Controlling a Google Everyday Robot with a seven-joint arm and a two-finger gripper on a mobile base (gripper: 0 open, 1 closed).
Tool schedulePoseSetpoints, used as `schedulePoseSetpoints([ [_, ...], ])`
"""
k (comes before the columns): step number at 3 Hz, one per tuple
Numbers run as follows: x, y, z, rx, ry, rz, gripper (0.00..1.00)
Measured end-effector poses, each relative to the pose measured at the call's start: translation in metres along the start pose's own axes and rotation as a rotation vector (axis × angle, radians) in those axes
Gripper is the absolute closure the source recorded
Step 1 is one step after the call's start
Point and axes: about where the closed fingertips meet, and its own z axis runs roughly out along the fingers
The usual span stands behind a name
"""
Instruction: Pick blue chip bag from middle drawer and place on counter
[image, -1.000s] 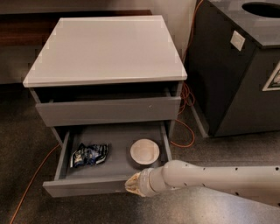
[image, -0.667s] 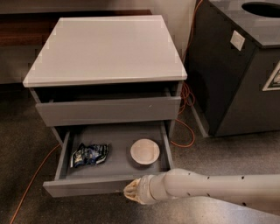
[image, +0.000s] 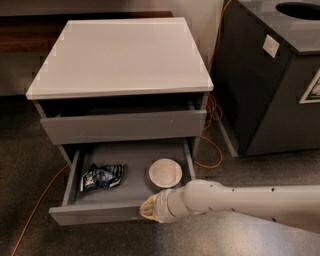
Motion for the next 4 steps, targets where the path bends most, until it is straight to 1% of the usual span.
schedulePoseSetpoints([
  [1,-0.017,-0.042,0.003,-0.066,-0.008,-0.010,0.36],
  [2,-0.040,-0.079,0.013,-0.137,-0.034,-0.003,0.13],
  [3,-0.063,-0.109,0.037,-0.164,-0.021,0.036,0.00],
  [4,-0.076,-0.121,0.065,-0.150,-0.011,0.119,0.00],
])
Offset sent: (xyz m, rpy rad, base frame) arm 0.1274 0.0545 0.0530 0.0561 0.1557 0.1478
